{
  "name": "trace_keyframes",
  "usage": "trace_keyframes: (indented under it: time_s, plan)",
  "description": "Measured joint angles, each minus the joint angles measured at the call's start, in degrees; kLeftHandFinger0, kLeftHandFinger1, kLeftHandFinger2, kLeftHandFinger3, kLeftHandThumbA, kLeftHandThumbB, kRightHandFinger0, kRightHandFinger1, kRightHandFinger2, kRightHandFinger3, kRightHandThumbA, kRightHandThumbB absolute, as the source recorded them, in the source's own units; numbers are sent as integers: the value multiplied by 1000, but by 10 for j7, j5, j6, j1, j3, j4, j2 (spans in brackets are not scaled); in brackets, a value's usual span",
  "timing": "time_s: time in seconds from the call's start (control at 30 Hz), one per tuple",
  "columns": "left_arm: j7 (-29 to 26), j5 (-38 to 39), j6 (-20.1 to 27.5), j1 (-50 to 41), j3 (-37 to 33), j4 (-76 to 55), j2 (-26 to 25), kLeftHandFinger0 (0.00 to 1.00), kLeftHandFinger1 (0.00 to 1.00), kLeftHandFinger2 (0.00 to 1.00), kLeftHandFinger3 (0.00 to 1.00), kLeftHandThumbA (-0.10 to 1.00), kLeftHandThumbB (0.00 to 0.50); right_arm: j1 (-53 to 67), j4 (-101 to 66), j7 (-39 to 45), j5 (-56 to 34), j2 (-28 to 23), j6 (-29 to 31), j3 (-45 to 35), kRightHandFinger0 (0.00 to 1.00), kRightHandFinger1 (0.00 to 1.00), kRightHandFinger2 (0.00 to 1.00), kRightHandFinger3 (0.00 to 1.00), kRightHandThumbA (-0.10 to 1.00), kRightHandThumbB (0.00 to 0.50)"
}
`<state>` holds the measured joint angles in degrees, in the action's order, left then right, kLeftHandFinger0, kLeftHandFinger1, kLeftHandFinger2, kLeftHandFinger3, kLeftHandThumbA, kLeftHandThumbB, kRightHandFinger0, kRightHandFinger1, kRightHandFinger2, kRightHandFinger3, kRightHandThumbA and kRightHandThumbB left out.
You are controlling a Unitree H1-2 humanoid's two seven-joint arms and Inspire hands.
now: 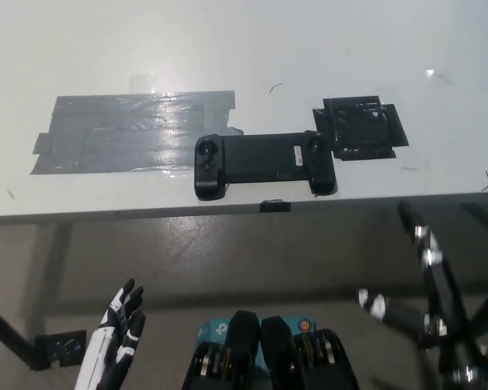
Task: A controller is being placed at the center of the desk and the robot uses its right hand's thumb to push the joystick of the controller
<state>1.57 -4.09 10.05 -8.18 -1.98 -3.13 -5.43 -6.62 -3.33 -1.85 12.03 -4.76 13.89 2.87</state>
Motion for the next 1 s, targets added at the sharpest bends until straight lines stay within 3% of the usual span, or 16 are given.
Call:
trace_keyframes:
  time_s: [0.17, 0.47, 0.5, 0.53, 0.6, 1.0]
  plan:
    - [0, -1, -2, 10, 0, -6, 0, 1000, 1000, 1000, 1000, 865, 9, -103, 24, 0, 2, -1, -48, -12, 1000, 1000, 1000, 1000, 1000, 317]
    - [0, -1, -3, 13, -2, -5, 0, 1000, 1000, 1000, 1000, 866, 0, -220, 165, 0, 2, -1, -111, -15, 1000, 1000, 1000, 1000, 1000, 355]
    - [0, -1, -3, 13, -2, -5, 0, 1000, 1000, 1000, 1000, 863, 0, -231, 184, 0, 2, -1, -115, -15, 1000, 1000, 1000, 1000, 999, 319]
    - [0, -1, -3, 13, -3, -5, -1, 1000, 1000, 1000, 1000, 855, 6, -241, 200, -1, 2, -2, -119, -15, 1000, 1000, 1000, 1000, 1000, 360]
    - [0, -2, -3, 13, -3, -5, -1, 1000, 1000, 1000, 1000, 850, 6, -264, 240, -2, 2, -3, -124, -16, 1000, 1000, 1000, 1000, 1000, 375]
    - [5, -3, -9, 14, -4, -6, -3, 1000, 1000, 1000, 1000, 840, 5, -346, 410, -28, 0, -4, -127, -17, 1000, 1000, 1000, 1000, 975, 325]
